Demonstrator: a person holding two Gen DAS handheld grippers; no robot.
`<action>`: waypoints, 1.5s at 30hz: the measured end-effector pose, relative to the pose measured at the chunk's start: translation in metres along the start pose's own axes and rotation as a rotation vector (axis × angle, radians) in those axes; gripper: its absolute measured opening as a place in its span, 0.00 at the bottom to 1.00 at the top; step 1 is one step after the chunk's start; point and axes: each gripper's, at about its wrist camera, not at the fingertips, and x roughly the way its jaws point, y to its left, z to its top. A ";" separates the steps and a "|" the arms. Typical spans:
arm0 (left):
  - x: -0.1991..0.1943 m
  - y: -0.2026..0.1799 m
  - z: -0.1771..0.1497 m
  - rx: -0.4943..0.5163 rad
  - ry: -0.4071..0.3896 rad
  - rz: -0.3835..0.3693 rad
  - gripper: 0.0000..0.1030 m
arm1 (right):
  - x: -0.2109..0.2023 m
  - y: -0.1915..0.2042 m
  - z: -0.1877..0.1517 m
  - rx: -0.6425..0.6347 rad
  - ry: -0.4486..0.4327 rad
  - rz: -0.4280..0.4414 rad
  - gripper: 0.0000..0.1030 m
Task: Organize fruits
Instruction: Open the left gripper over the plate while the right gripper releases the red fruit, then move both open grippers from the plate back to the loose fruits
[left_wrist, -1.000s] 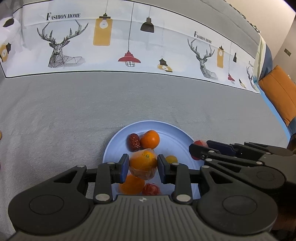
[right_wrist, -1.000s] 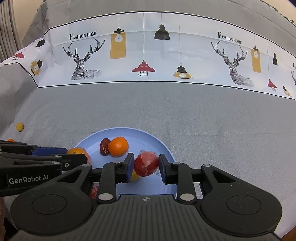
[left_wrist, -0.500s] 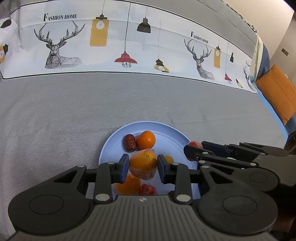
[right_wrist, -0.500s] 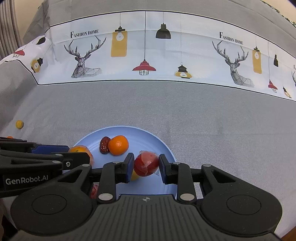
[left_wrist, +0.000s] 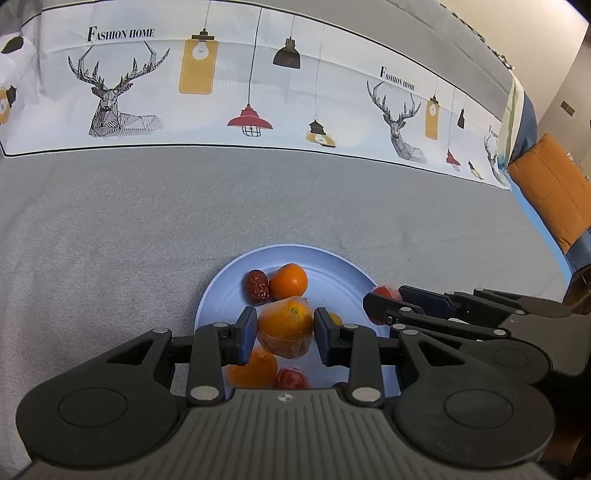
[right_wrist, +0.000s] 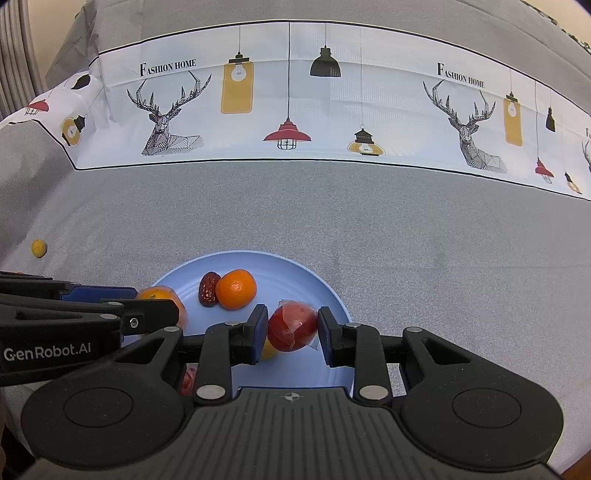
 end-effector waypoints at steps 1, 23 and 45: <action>0.000 0.001 0.000 -0.004 0.001 -0.003 0.41 | 0.000 0.000 0.000 0.002 0.003 0.000 0.35; -0.022 0.009 0.011 0.023 -0.106 0.152 0.17 | -0.006 -0.001 0.002 0.009 -0.044 -0.020 0.49; -0.088 0.110 0.064 0.149 -0.220 0.464 0.16 | -0.044 0.082 0.018 -0.154 -0.296 0.248 0.20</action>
